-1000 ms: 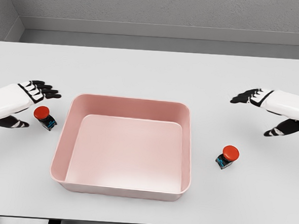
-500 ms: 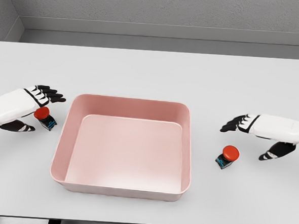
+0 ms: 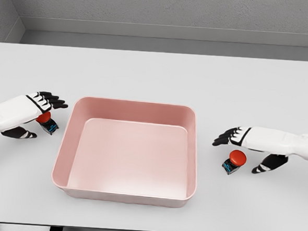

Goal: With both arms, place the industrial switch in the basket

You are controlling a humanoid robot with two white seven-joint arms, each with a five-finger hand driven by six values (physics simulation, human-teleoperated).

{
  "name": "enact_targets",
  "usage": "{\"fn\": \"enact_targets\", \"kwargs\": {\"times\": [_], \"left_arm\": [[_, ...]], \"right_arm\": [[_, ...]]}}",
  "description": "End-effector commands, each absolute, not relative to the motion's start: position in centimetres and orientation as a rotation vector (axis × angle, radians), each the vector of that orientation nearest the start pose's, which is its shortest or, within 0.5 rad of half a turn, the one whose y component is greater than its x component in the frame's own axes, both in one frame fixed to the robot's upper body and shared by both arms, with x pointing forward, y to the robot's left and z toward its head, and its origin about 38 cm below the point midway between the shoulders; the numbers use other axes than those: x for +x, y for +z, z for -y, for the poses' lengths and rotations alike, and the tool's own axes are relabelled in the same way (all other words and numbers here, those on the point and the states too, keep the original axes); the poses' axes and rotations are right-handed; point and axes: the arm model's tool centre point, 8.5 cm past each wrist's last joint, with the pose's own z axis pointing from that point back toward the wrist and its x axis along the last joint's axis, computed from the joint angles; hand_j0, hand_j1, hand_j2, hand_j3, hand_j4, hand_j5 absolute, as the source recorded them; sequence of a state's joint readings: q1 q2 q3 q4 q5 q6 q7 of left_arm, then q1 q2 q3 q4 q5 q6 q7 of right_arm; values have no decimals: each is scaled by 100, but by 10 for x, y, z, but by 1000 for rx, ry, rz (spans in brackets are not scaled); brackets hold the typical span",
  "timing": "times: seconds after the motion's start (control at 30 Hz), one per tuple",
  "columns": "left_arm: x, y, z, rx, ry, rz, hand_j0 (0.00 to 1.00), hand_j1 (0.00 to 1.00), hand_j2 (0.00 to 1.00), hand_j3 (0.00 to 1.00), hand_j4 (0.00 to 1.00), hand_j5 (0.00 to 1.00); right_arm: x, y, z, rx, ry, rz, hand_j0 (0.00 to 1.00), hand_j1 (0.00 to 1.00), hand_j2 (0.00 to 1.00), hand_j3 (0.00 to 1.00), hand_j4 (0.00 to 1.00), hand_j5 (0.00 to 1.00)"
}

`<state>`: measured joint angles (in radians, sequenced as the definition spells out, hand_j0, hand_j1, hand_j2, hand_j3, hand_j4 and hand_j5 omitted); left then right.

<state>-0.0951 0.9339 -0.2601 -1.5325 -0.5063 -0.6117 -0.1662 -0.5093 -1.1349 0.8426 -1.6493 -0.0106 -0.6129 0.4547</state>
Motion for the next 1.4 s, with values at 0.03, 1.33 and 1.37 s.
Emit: {"fn": "enact_targets", "kwargs": {"times": [0.03,1.33,1.37], "left_arm": [[352,155,-391,540,-1808,1463,100,100,100,100,100,100],[349,196,-371,577,-1848,1587,39,39,39,39,39,39],[347,199,-371,575,-1849,1593,39,39,39,39,39,39]], "right_arm": [[344,179,328,66,1969,1370,100,100,100,100,100,100],[345,164,330,60,1980,1332,67,67,67,67,67,67],[345,164,329,60,1979,1333,67,67,67,67,67,67]]}}
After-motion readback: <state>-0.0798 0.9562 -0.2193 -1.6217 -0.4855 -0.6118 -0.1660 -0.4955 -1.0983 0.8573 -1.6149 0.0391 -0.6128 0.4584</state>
